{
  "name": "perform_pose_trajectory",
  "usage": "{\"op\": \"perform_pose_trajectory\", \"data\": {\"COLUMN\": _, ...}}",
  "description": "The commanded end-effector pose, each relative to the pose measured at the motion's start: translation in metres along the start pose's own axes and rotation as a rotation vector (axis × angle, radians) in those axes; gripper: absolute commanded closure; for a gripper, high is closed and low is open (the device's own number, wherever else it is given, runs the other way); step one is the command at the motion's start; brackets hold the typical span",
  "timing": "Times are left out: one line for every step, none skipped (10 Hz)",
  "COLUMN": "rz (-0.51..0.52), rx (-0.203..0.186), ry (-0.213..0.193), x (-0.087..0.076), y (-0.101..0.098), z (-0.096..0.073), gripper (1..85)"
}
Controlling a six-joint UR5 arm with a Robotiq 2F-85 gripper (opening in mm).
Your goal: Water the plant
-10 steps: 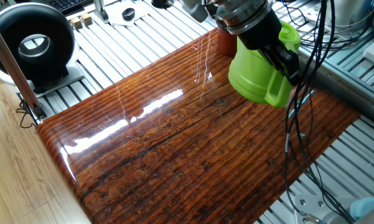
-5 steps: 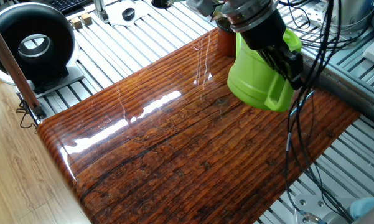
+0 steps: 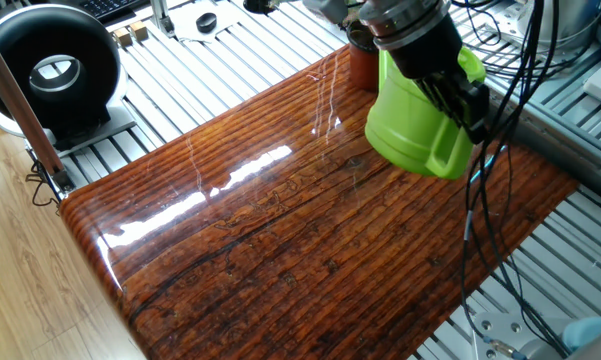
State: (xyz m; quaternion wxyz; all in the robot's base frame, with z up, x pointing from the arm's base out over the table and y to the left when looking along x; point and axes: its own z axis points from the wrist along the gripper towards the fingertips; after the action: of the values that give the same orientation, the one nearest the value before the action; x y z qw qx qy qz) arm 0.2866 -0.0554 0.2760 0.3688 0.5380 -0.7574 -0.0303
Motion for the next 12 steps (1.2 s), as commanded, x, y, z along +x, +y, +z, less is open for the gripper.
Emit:
{"op": "perform_pose_trajectory", "data": {"rz": 0.080, "rx": 0.007, "ry": -0.076, "x": -0.018, "y": -0.002, "z": -0.001, "gripper": 84.3}}
{"op": "perform_pose_trajectory", "data": {"rz": 0.101, "rx": 0.019, "ry": -0.076, "x": -0.018, "y": -0.006, "z": -0.001, "gripper": 84.3}}
{"op": "perform_pose_trajectory", "data": {"rz": 0.106, "rx": 0.014, "ry": -0.097, "x": -0.024, "y": -0.005, "z": -0.002, "gripper": 84.3}}
{"op": "perform_pose_trajectory", "data": {"rz": 0.091, "rx": 0.009, "ry": -0.121, "x": -0.030, "y": -0.003, "z": -0.002, "gripper": 84.3}}
{"op": "perform_pose_trajectory", "data": {"rz": 0.060, "rx": 0.033, "ry": -0.118, "x": -0.029, "y": -0.009, "z": -0.002, "gripper": 84.3}}
{"op": "perform_pose_trajectory", "data": {"rz": 0.050, "rx": 0.034, "ry": -0.133, "x": -0.033, "y": -0.009, "z": -0.003, "gripper": 84.3}}
{"op": "perform_pose_trajectory", "data": {"rz": 0.053, "rx": 0.027, "ry": -0.139, "x": -0.035, "y": -0.007, "z": -0.003, "gripper": 84.3}}
{"op": "perform_pose_trajectory", "data": {"rz": 0.053, "rx": 0.027, "ry": -0.138, "x": -0.034, "y": -0.008, "z": -0.003, "gripper": 84.3}}
{"op": "perform_pose_trajectory", "data": {"rz": 0.050, "rx": 0.026, "ry": -0.136, "x": -0.034, "y": -0.007, "z": -0.003, "gripper": 84.3}}
{"op": "perform_pose_trajectory", "data": {"rz": 0.048, "rx": 0.020, "ry": -0.147, "x": -0.037, "y": -0.006, "z": -0.003, "gripper": 84.3}}
{"op": "perform_pose_trajectory", "data": {"rz": 0.040, "rx": 0.015, "ry": -0.165, "x": -0.041, "y": -0.004, "z": -0.004, "gripper": 84.3}}
{"op": "perform_pose_trajectory", "data": {"rz": 0.038, "rx": 0.009, "ry": -0.173, "x": -0.043, "y": -0.003, "z": -0.004, "gripper": 84.3}}
